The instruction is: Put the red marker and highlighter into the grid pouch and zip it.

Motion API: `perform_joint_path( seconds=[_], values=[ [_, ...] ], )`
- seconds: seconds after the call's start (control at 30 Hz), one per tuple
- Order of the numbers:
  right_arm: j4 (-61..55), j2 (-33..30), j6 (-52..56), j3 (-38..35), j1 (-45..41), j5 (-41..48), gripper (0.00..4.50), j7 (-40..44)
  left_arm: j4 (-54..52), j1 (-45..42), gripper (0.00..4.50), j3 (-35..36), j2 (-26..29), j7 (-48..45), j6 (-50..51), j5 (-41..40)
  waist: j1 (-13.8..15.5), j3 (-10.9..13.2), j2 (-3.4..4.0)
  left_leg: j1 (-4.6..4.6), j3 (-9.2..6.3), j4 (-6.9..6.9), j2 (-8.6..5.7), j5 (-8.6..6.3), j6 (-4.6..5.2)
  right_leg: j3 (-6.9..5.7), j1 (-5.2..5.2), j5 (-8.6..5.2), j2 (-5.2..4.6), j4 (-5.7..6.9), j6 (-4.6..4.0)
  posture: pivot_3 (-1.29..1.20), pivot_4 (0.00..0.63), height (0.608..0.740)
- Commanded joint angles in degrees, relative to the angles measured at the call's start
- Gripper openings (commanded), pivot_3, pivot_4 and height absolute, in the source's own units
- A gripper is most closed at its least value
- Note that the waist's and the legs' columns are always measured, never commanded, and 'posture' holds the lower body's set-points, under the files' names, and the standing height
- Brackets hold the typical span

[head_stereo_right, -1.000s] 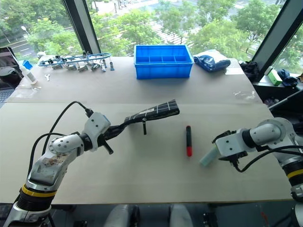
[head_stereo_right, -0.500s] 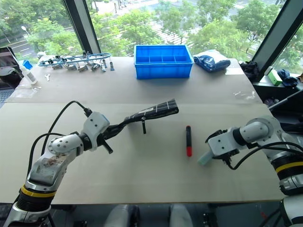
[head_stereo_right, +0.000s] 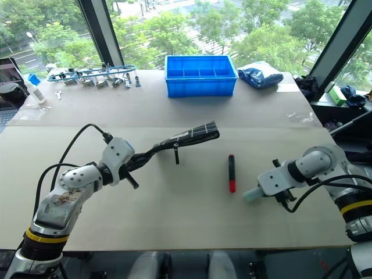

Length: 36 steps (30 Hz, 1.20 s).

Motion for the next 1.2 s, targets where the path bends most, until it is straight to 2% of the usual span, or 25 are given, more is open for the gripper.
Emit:
perform_joint_path(
  seconds=[0.03, 0.1, 0.17, 0.3, 0.37, 0.57, 0.7, 0.77, 0.93, 1.2],
  values=[
    [-11.39, 0.85, 22.61, -8.26, 3.52, 13.27, 0.99, -1.92, -1.28, -1.04, 0.00, 0.99, -0.23, 0.53, -0.44, -0.66, 0.00, 0.00, 0.00, -0.01, -0.01, 0.00, 0.00, 0.00, 0.00, 0.00, 0.00, 0.00, 0.00, 0.01, 0.00, 0.00, 0.150, 0.740],
    [-21.84, 0.62, 38.37, -13.47, 6.79, 25.88, 0.99, -2.20, -1.16, -1.03, 0.00, 0.86, -0.28, 0.46, -0.51, -0.64, 0.04, 0.00, 0.02, -0.04, -0.04, 0.01, 0.03, 0.00, -0.01, -0.01, -0.03, 0.00, 0.02, 0.05, -0.01, 0.00, 0.150, 0.740],
    [-29.68, 0.03, 49.80, -17.38, 8.55, 35.25, 0.99, -3.03, -0.93, -1.16, 0.00, 0.71, -0.28, 0.26, -0.62, -0.63, 0.01, 0.00, 0.03, -0.05, -0.11, 0.01, 0.04, 0.01, -0.02, -0.01, -0.04, 0.01, 0.00, 0.07, -0.02, 0.00, 0.150, 0.740],
    [-37.53, -0.73, 61.01, -21.25, 8.46, 43.25, 0.99, -6.06, -0.29, -1.67, 0.00, 0.33, -0.23, -0.25, -0.99, -0.57, 0.01, 0.00, 0.03, -0.03, -0.24, 0.02, 0.03, -0.03, 0.05, -0.05, 0.02, 0.01, -0.02, 0.05, -0.02, 0.00, 0.150, 0.740],
    [-39.47, 0.42, 63.08, -19.66, 5.55, 41.79, 0.99, -10.04, 0.15, -2.07, 0.00, -0.05, -0.26, -0.61, -1.30, -0.44, 0.01, 0.00, 0.03, -0.03, -0.26, 0.02, 0.03, -0.04, 0.06, -0.06, 0.02, 0.01, -0.02, 0.04, -0.02, 0.00, 0.150, 0.740],
    [-43.86, 3.34, 68.84, -8.98, -6.15, 30.65, 0.99, -21.66, 0.81, -2.80, 0.00, -0.59, -0.42, -0.98, -1.76, -0.21, -0.14, 0.00, 0.03, -0.10, -0.23, 0.01, 0.01, -0.04, 0.05, -0.01, -0.15, 0.00, 0.04, 0.10, -0.04, 0.00, 0.150, 0.740],
    [-42.91, -0.62, 55.89, -0.79, -11.12, 12.20, 0.99, -24.57, 0.98, -3.08, 0.00, -1.61, 0.13, -1.52, -2.04, 0.36, 0.20, 0.00, 0.04, -0.19, -0.17, 0.03, -0.04, -0.03, 0.05, -0.04, -0.18, 0.01, -0.02, 0.05, -0.02, 0.00, 0.150, 0.740],
    [-42.86, -5.38, 47.63, 1.14, -10.27, 5.94, 0.99, -21.79, 1.58, -3.49, 0.00, -2.87, 1.65, -1.72, -2.58, 2.33, 0.57, 0.01, 0.05, -0.25, -0.14, 0.06, -0.10, -0.04, 0.06, -0.09, -0.19, 0.00, -0.09, 0.02, 0.01, 0.00, 0.150, 0.740],
    [-44.91, -7.41, 45.13, 0.21, -8.62, 5.57, 0.99, -17.19, 3.64, -5.53, 0.00, -5.43, 5.59, -2.74, -4.50, 6.37, 0.21, 0.01, 0.05, -0.25, -0.02, 0.09, -0.08, -0.05, 0.08, -0.06, -0.16, -0.02, -0.03, -0.02, 0.05, 0.00, 0.150, 0.740],
    [-49.27, -3.56, 48.87, 0.94, -4.53, 3.80, 0.99, -16.86, 1.24, -7.09, 0.00, -7.43, 6.61, -4.88, -2.62, 7.03, -0.04, 0.01, 0.05, -0.22, -0.03, 0.09, 0.00, -0.05, 0.07, -0.03, -0.18, -0.03, 0.03, 0.03, 0.02, 0.00, 0.150, 0.740]
  ],
)
